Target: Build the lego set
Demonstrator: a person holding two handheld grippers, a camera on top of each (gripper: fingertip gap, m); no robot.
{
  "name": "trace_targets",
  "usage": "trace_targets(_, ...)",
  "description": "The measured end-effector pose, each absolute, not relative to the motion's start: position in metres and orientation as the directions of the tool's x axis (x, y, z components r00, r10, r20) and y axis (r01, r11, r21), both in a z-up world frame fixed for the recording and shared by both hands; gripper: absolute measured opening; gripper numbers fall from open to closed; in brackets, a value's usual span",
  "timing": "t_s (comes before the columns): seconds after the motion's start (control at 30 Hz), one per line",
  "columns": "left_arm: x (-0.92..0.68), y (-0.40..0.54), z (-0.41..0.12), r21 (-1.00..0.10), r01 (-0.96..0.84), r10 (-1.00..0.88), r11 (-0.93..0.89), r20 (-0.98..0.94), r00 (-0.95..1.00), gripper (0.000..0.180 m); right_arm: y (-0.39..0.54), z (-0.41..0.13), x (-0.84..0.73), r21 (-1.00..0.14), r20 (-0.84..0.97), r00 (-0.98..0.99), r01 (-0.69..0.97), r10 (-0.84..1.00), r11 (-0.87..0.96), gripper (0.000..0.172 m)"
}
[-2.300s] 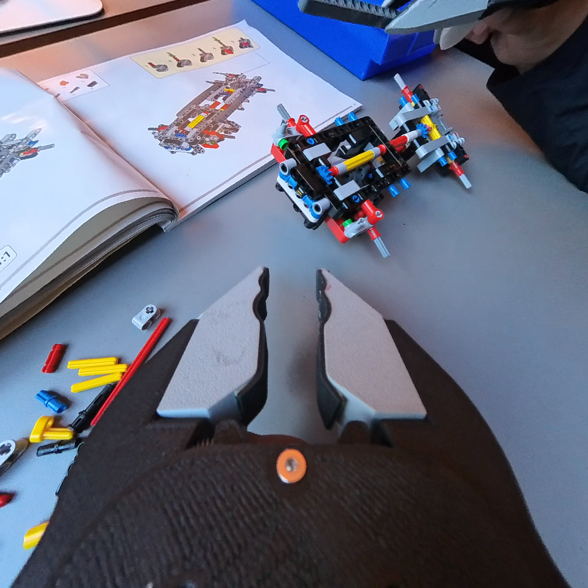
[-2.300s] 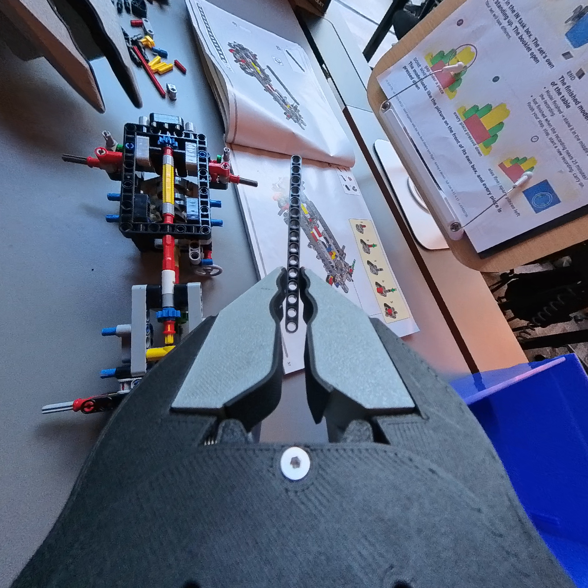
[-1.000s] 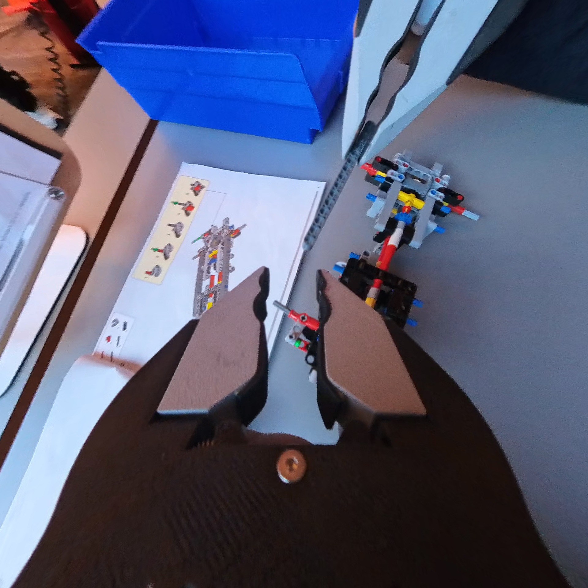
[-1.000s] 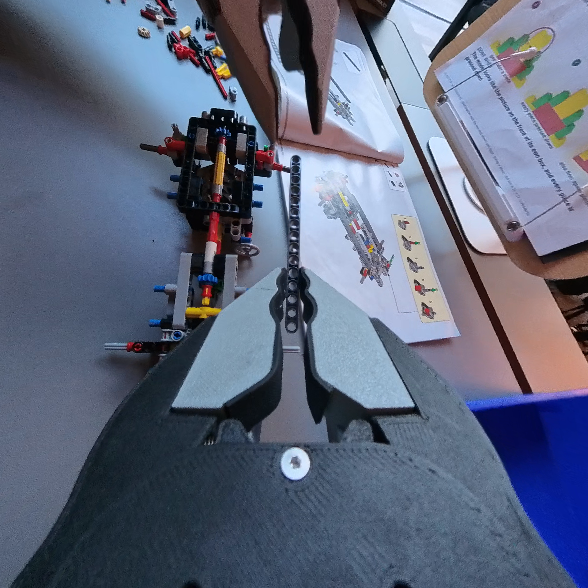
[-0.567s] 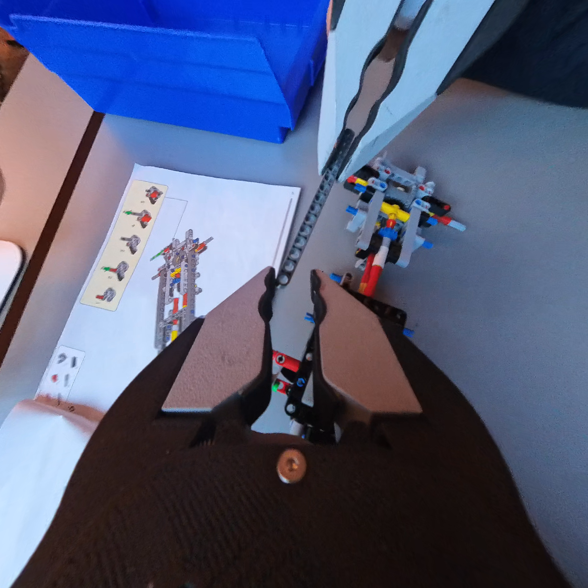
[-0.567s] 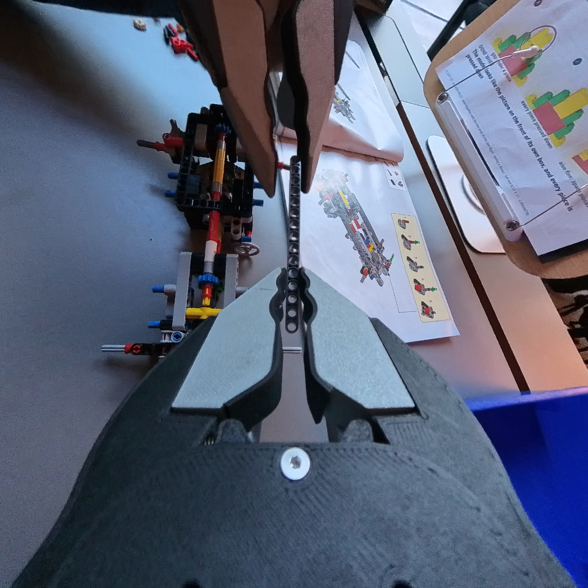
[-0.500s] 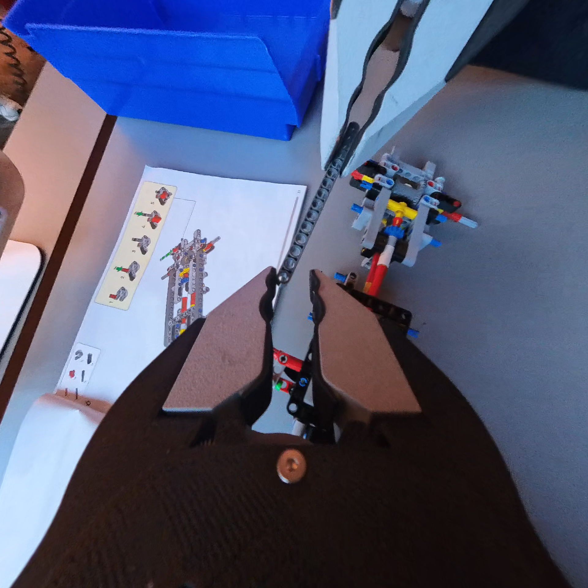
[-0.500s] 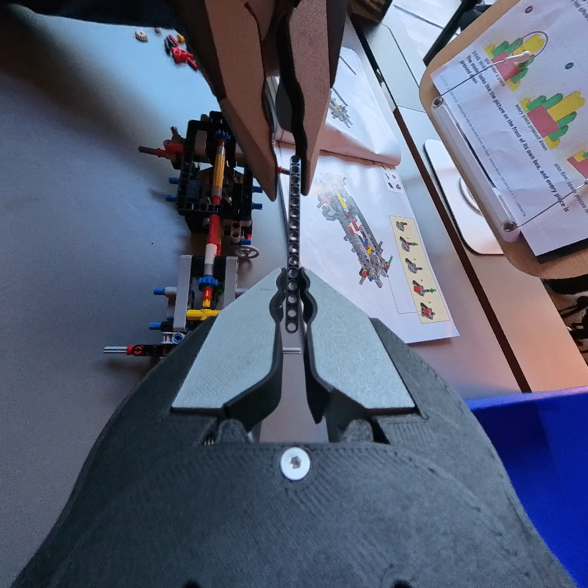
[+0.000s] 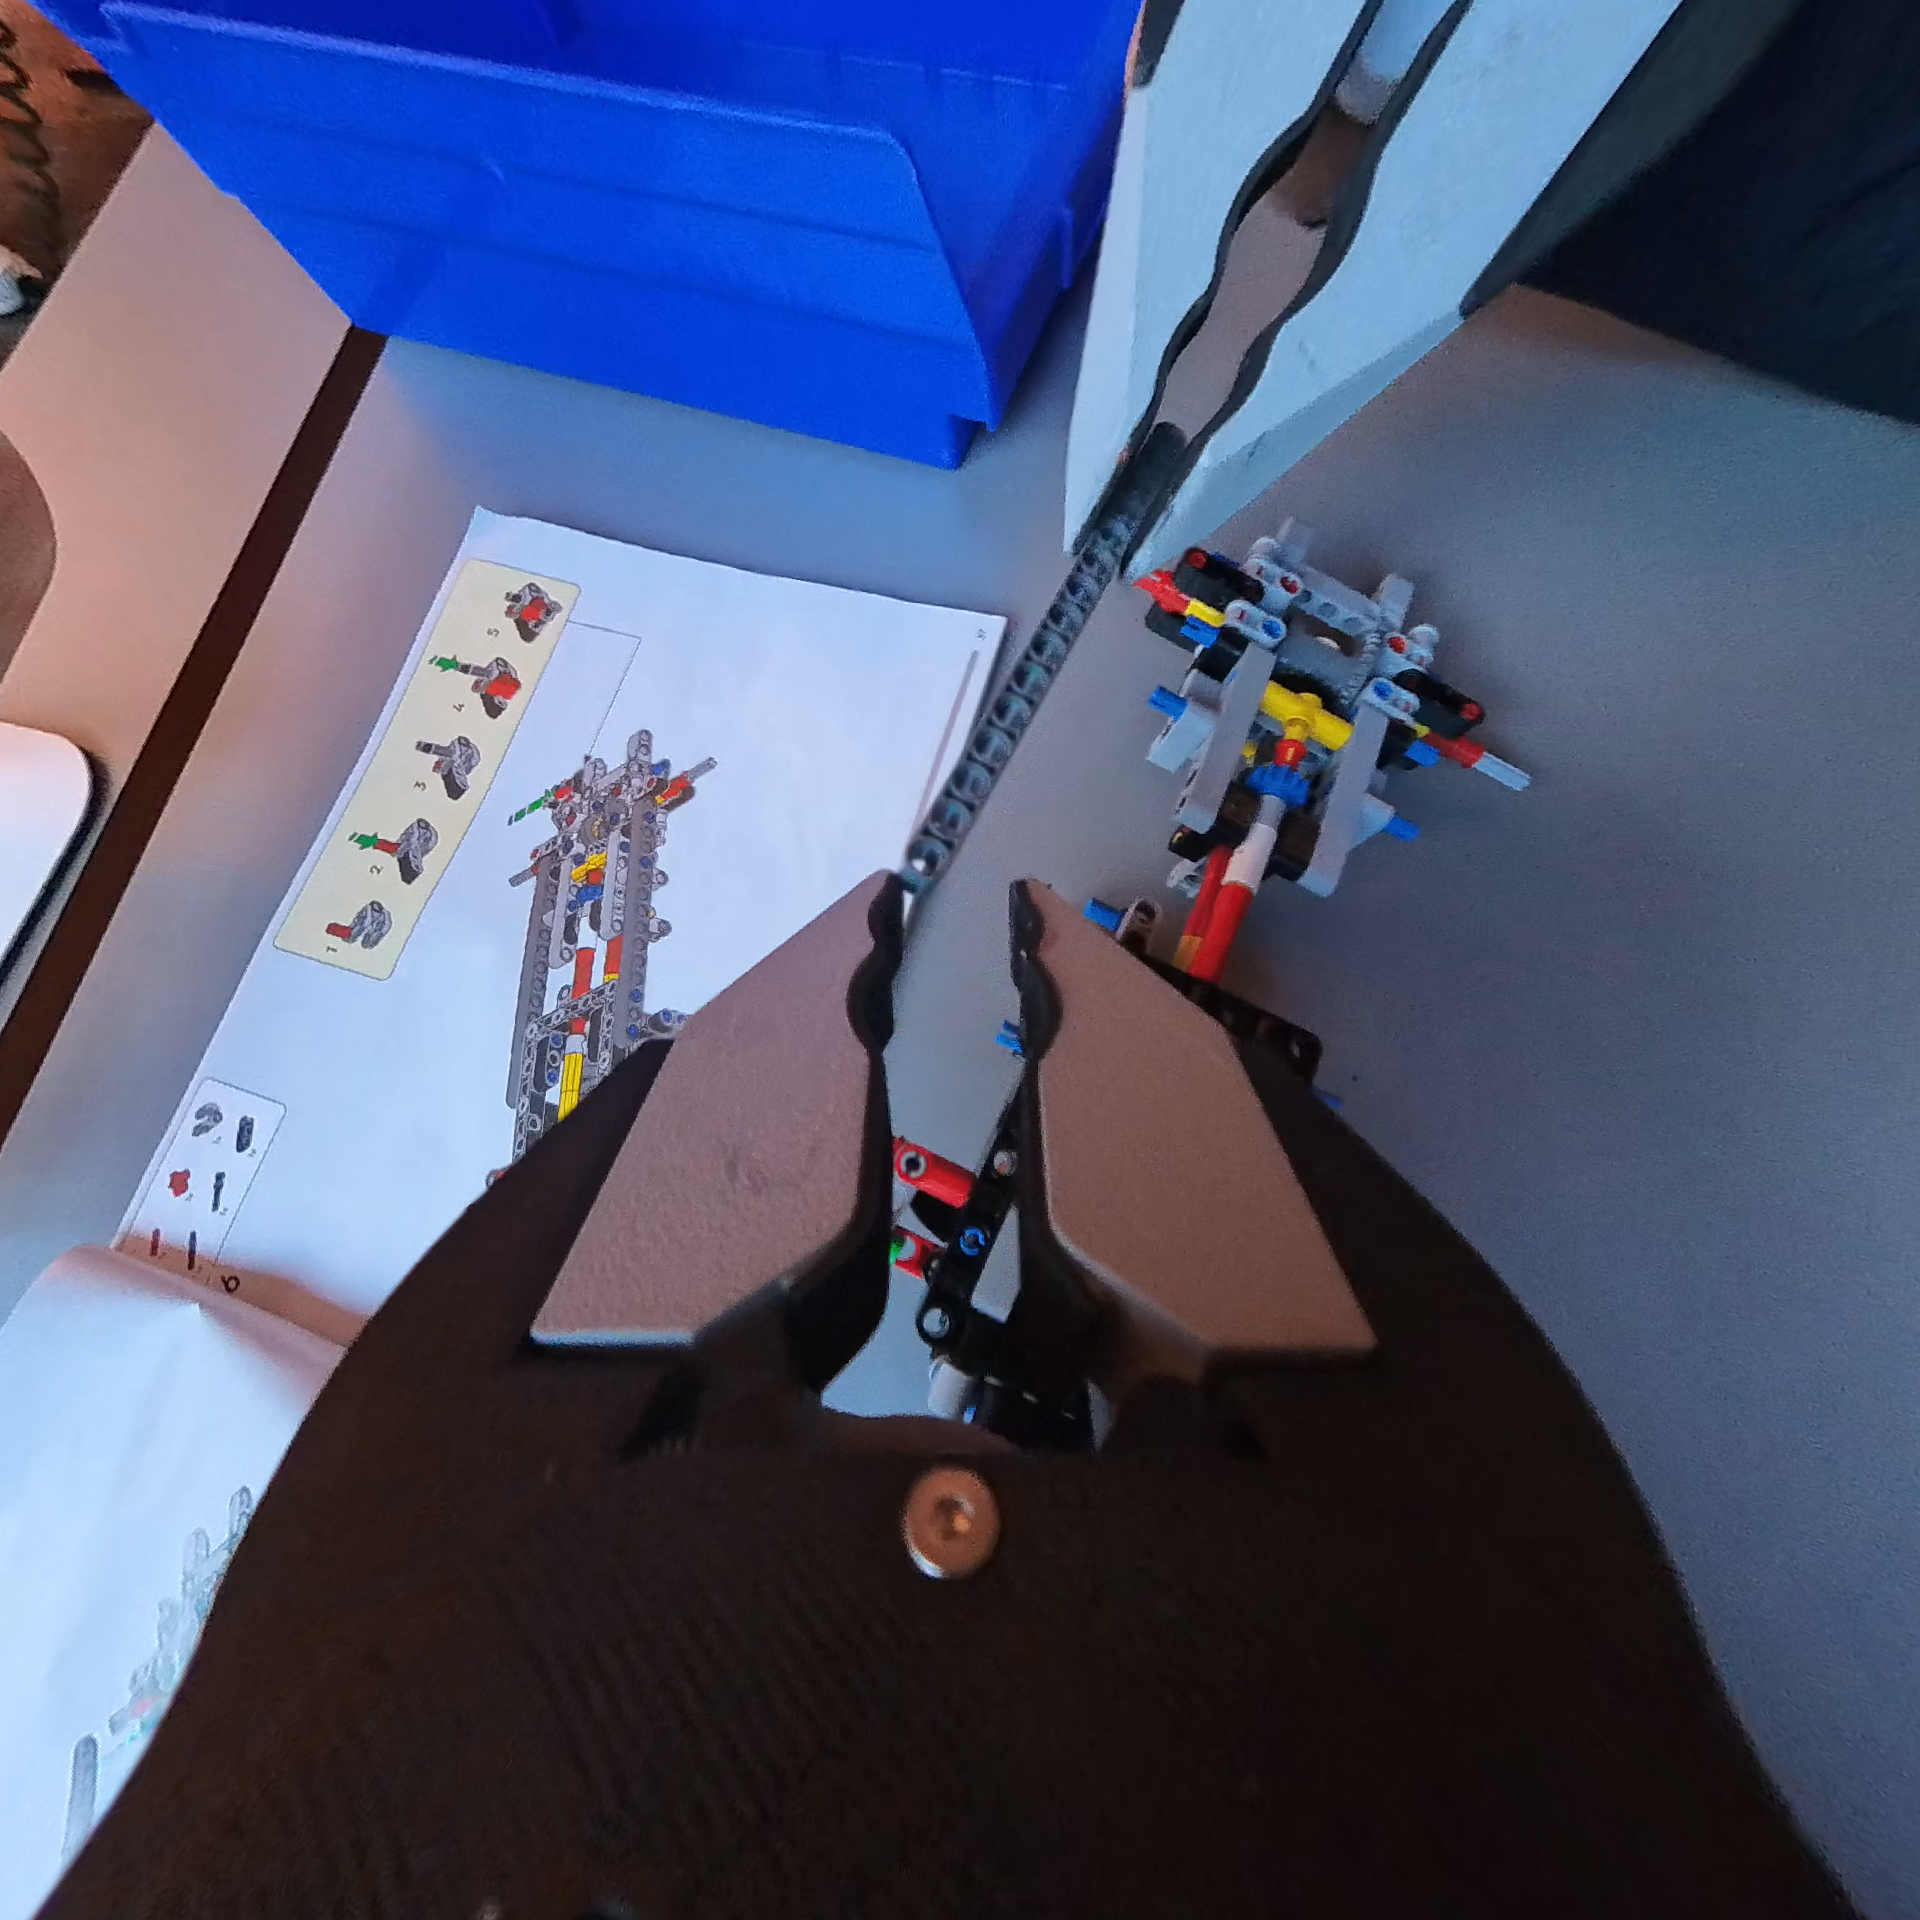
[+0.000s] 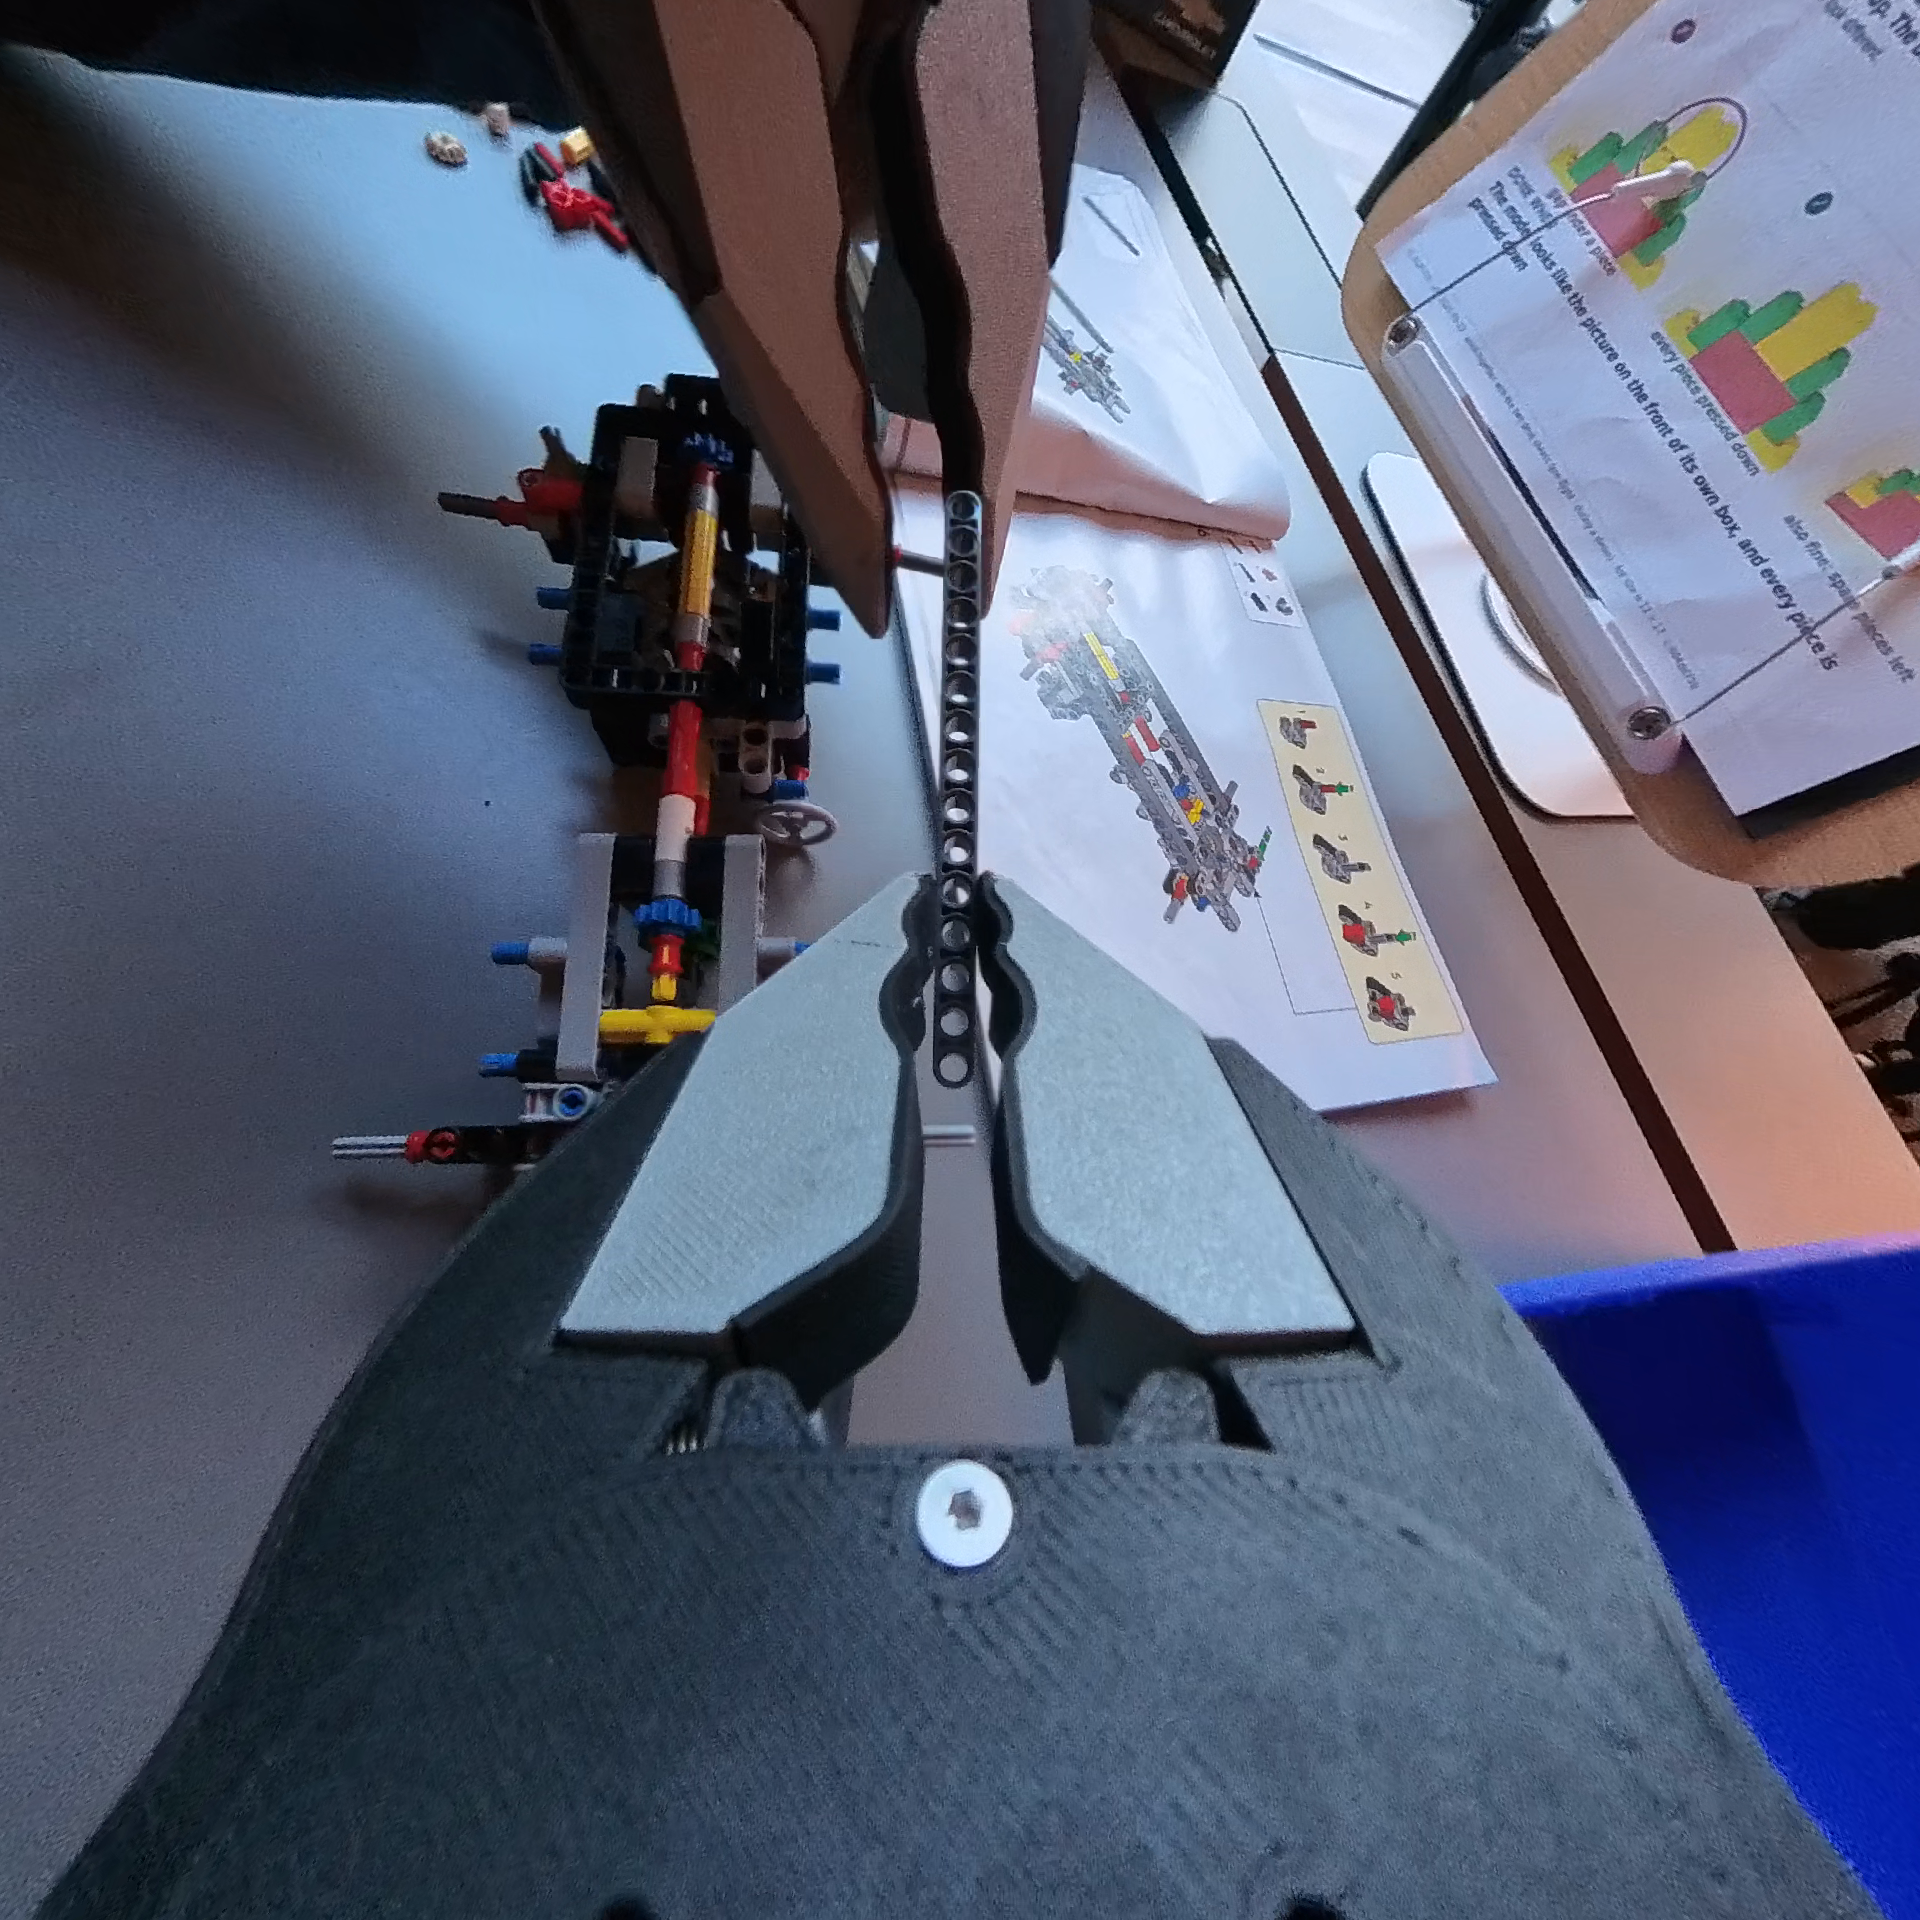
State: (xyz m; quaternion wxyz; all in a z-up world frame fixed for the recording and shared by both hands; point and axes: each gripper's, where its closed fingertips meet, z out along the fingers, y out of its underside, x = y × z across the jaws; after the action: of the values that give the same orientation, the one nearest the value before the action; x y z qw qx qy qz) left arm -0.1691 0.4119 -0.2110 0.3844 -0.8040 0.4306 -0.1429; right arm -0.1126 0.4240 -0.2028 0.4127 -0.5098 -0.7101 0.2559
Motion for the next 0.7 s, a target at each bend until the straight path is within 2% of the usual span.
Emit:
trace_targets(0.2, -0.1634, 0.4126, -0.2089, -0.741, -0.580, -0.789, -0.337, -0.113, 0.604, 0.024, 0.4312, -0.1956, -0.1069, -0.804, 0.321, -0.109, 0.495, 0.941, 0.331, 0.004)
trace_targets(0.7, -0.1645, 0.4124, -0.2074, -0.746, -0.572, -0.789, -0.342, -0.102, 0.606, 0.024, 0.4340, -0.1978, -0.1057, -0.800, 0.324, -0.098, 0.503, 0.941, 0.328, 0.004)
